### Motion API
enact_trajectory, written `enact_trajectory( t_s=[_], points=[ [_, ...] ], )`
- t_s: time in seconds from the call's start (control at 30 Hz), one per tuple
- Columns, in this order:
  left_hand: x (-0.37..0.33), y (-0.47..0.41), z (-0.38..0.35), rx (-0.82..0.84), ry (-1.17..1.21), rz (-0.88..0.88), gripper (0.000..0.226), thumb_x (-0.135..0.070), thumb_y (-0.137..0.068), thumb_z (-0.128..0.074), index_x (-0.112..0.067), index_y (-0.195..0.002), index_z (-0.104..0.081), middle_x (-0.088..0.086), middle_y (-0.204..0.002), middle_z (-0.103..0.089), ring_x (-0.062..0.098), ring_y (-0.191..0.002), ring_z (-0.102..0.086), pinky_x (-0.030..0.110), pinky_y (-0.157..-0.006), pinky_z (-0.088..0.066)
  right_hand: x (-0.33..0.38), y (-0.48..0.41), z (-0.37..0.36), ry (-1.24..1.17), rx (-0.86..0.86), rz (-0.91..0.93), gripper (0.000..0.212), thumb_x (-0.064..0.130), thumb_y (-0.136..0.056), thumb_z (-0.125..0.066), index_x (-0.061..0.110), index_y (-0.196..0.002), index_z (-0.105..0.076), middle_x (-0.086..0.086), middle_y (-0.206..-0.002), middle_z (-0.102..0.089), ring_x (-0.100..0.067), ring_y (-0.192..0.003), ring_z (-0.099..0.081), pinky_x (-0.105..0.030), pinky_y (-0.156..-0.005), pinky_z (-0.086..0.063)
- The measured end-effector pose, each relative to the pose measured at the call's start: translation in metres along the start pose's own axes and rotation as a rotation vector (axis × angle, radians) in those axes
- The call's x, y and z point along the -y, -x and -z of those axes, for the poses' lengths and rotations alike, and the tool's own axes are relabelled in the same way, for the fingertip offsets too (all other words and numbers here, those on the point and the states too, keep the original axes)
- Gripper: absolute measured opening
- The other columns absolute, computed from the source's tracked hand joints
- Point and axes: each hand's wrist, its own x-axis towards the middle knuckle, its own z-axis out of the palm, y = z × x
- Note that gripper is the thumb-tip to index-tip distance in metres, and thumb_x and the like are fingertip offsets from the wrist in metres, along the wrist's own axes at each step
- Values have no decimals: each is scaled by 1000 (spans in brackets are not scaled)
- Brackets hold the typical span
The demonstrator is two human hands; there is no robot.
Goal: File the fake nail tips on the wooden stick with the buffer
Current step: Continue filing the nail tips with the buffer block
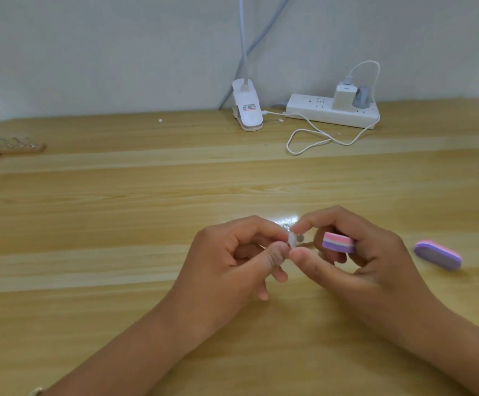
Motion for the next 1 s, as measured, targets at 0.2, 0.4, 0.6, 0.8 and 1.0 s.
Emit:
enact_trajectory(
  t_s=[0.2, 0.4, 0.6, 0.8, 1.0],
  points=[
    [-2, 1, 3, -48, -48, -1, 12, -12, -84, -73, -19, -94, -74, -2, -82, -74, 20, -61, -71, 28, -41, -51, -3, -8, 6, -13, 64, 8, 14, 38, -80, -75, 31, -91, -70, 21, -64, -51, -3, -57, -41, -10, -59, -36],
    [-3, -4, 17, -322, -608, -174, 16, -21, -79, -74, -24, -95, -74, -11, -79, -68, 5, -55, -56, 12, -56, -43, -11, -32, 19, -7, 178, -37, 12, 35, -82, -82, 29, -89, -74, 14, -56, -41, -5, -55, -36, -14, -56, -33],
    [5, -8, 23, -226, -885, 1, 31, -49, -88, -57, -24, -99, -71, -12, -87, -57, 12, -93, -48, 25, -82, -39, -17, -49, 16, 111, 332, -57, 10, 29, -82, -77, 26, -91, -75, 17, -53, -47, -5, -52, -42, -13, -54, -35],
    [10, -9, 21, -57, -885, 38, 25, -47, -74, -61, -31, -91, -69, -15, -82, -55, 7, -85, -46, 23, -80, -35, -22, -47, 11, 243, 346, -40, 10, 28, -83, -79, 31, -91, -74, 12, -53, -45, -9, -51, -40, -15, -52, -31],
    [15, -10, 23, -53, -861, 16, 20, -45, -75, -62, -33, -90, -69, -17, -79, -54, 3, -84, -46, 16, -76, -33, -21, -47, 11, 236, 332, -36, 7, 36, -80, -73, 33, -86, -75, 17, -50, -47, -8, -50, -42, -12, -51, -31]
  ],
)
